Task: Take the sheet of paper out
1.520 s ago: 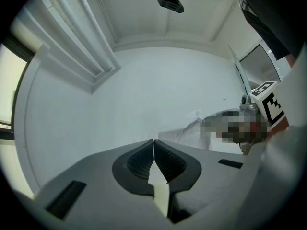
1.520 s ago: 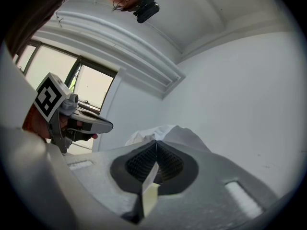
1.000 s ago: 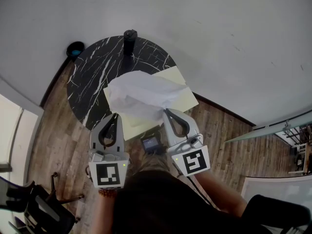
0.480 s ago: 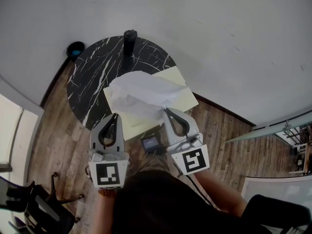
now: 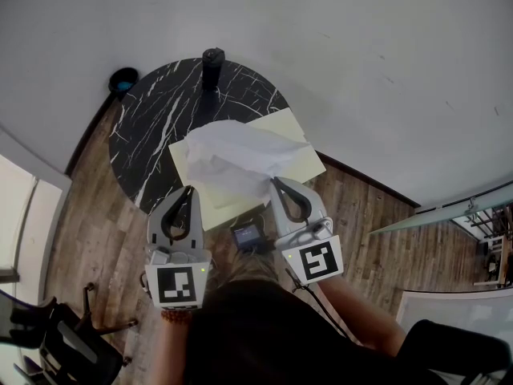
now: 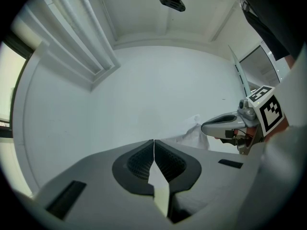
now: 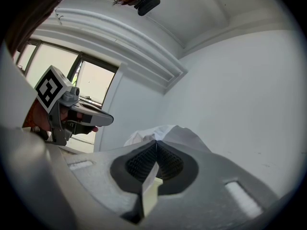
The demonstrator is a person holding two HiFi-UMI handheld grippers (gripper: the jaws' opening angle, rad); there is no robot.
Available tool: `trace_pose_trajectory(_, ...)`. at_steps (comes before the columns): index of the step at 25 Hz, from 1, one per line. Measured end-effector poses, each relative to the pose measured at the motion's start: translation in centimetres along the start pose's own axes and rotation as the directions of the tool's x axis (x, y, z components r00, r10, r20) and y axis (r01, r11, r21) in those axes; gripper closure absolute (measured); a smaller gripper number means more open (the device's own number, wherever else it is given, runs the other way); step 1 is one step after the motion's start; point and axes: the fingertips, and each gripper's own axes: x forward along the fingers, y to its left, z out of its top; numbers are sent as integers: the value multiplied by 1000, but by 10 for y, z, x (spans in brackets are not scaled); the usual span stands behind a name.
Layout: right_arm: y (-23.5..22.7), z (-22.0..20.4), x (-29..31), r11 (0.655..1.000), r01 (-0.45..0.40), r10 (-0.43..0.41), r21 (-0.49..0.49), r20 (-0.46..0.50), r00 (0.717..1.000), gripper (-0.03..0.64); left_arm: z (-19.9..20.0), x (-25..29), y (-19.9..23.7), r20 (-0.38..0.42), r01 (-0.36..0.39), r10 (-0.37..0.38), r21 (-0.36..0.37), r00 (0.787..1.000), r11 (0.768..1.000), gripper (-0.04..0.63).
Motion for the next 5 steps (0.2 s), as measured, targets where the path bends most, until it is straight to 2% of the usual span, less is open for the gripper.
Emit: trace_pose_trajectory(5,-1,-5,3,1000,-2,2,-7,-11,1000,621,-4,1,2,-8,0,0,4,1000,1000,591)
